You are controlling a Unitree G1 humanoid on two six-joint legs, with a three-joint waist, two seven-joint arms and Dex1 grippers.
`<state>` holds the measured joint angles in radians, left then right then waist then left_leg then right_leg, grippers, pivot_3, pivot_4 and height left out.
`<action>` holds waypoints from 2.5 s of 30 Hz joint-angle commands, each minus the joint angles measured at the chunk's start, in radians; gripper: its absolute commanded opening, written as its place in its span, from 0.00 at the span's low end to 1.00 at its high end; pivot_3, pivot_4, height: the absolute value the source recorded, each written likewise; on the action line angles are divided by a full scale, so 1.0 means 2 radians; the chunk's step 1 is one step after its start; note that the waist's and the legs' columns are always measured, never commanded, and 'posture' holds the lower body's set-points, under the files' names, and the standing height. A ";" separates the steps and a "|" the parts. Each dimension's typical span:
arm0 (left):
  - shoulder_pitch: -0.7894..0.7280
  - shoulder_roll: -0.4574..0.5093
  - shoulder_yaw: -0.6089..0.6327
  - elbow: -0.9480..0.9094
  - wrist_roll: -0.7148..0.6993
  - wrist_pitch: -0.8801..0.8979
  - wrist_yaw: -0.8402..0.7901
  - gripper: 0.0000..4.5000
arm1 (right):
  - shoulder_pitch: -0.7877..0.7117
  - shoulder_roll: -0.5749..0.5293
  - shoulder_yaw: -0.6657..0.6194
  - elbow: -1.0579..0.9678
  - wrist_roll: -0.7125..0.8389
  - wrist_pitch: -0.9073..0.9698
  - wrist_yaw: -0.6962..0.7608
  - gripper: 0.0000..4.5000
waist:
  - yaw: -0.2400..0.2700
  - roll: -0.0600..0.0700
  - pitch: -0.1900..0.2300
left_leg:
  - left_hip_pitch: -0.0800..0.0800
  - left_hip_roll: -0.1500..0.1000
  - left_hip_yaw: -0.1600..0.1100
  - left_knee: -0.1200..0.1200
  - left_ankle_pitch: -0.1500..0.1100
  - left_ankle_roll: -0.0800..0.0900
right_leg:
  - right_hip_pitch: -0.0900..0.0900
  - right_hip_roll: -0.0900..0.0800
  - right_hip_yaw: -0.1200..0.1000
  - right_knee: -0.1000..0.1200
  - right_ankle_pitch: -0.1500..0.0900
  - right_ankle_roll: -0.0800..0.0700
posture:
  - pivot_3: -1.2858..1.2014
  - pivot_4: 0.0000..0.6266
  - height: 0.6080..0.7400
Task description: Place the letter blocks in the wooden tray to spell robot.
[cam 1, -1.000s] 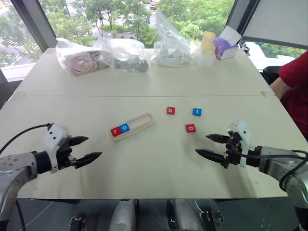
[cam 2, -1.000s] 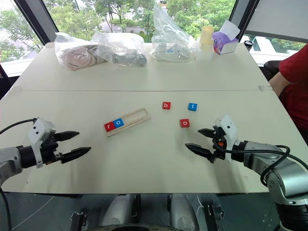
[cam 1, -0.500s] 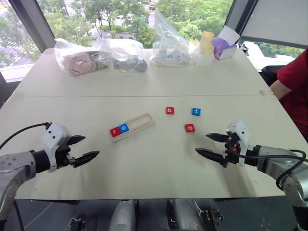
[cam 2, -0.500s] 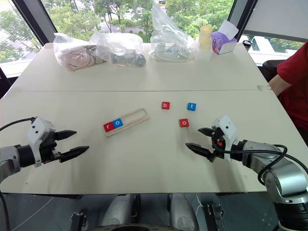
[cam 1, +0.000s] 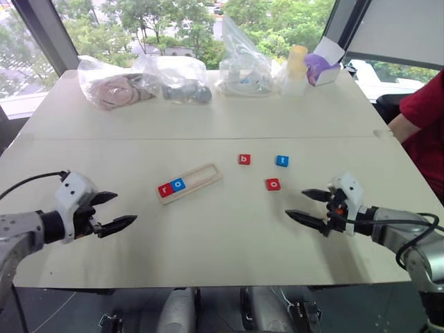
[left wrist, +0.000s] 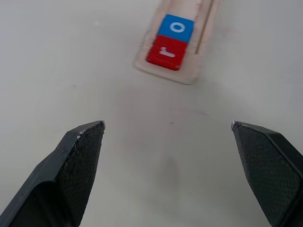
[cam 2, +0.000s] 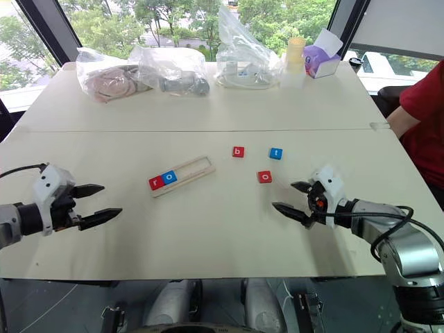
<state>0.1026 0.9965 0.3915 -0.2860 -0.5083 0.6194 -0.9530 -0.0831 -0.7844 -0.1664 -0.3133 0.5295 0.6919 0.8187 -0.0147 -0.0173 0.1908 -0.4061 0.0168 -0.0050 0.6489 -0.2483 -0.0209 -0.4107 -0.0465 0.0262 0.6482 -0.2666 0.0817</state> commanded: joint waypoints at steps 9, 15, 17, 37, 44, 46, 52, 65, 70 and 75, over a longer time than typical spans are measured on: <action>-0.195 -0.017 -0.169 0.128 0.084 -0.093 -0.068 1.00 | -0.056 0.082 0.116 -0.089 -0.001 0.037 -0.051 0.99 | 0.001 0.000 0.000 | -0.001 0.000 0.000 0.000 0.000 0.000 | 0.000 0.000 0.000 0.000 0.000 0.001 | 0.52 0.24 1.00; -0.267 -0.083 -0.235 0.203 0.128 -0.125 -0.068 1.00 | -0.071 0.126 0.156 -0.109 -0.018 0.045 -0.098 0.99 | 0.000 -0.001 0.000 | -0.001 -0.001 0.000 0.001 0.000 0.000 | -0.001 0.001 0.000 0.000 0.001 0.002 | 0.52 0.24 1.00; -0.271 -0.091 -0.241 0.210 0.135 -0.130 -0.069 1.00 | -0.068 0.131 0.163 -0.115 -0.023 0.047 -0.107 0.99 | 0.000 -0.001 0.000 | -0.001 -0.001 0.000 0.000 0.000 0.000 | -0.001 0.001 0.000 0.001 0.001 0.002 | 0.52 0.24 1.00; -0.247 -0.136 -0.277 0.254 0.179 -0.160 -0.074 0.69 | -0.064 0.117 0.147 -0.104 -0.036 0.043 -0.120 1.00 | 0.002 0.000 -0.002 | 0.000 -0.001 0.000 0.001 0.000 0.000 | 0.001 0.000 -0.001 0.001 0.001 0.002 | 0.52 0.24 1.00; -0.265 -0.118 -0.265 0.226 0.169 -0.198 -0.115 0.69 | -0.053 0.130 0.093 -0.099 -0.018 0.054 -0.138 1.00 | 0.002 0.000 -0.002 | 0.000 -0.001 0.000 0.001 0.000 0.000 | 0.001 0.000 -0.001 0.001 0.001 0.002 | 0.52 0.24 1.00; -0.271 -0.105 -0.270 0.215 0.168 -0.210 -0.139 0.69 | -0.049 0.133 0.071 -0.099 -0.010 0.057 -0.144 1.00 | 0.001 0.000 -0.002 | 0.000 -0.001 0.000 0.001 0.000 0.000 | 0.001 0.000 -0.001 0.001 0.001 0.002 | 0.52 0.24 1.00; -0.316 -0.103 -0.305 0.232 0.176 -0.251 -0.208 0.69 | -0.032 0.118 0.041 -0.093 -0.013 0.054 -0.147 1.00 | 0.002 0.000 -0.002 | -0.001 -0.001 0.000 0.001 0.000 0.000 | 0.000 0.001 -0.001 0.001 0.001 0.002 | 0.52 0.24 1.00; -0.390 -0.161 -0.343 0.371 0.217 -0.326 -0.249 0.99 | -0.011 0.119 0.039 -0.122 -0.008 0.070 -0.157 1.00 | 0.001 0.000 -0.002 | -0.001 -0.001 0.000 0.001 0.000 0.000 | 0.000 0.002 -0.001 0.001 0.001 0.002 | 0.52 0.24 1.00; -0.376 -0.162 -0.336 0.355 0.219 -0.320 -0.233 0.99 | -0.015 0.119 0.046 -0.118 -0.013 0.071 -0.160 1.00 | 0.000 0.000 -0.002 | -0.001 -0.001 0.000 0.001 0.000 0.000 | 0.000 0.002 -0.001 0.001 0.001 0.002 | 0.52 0.24 1.00; -0.358 -0.138 -0.307 0.313 0.201 -0.298 -0.225 0.99 | -0.094 0.179 0.091 -0.063 -0.061 0.084 -0.236 1.00 | -0.004 0.000 -0.002 | 0.000 -0.001 0.000 0.001 0.000 0.000 | 0.000 0.002 -0.001 0.001 0.001 0.002 | 0.52 0.24 1.00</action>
<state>-0.6153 0.6915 -0.2678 0.3912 -0.0820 0.0115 -1.4108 -0.2285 -0.4524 -0.0048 -0.4428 0.4238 0.8500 0.3897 -0.0229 -0.0180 0.1866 -0.4069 0.0159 -0.0056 0.6509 -0.2481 -0.0207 -0.4111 -0.0421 0.0250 0.6518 -0.2639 0.0856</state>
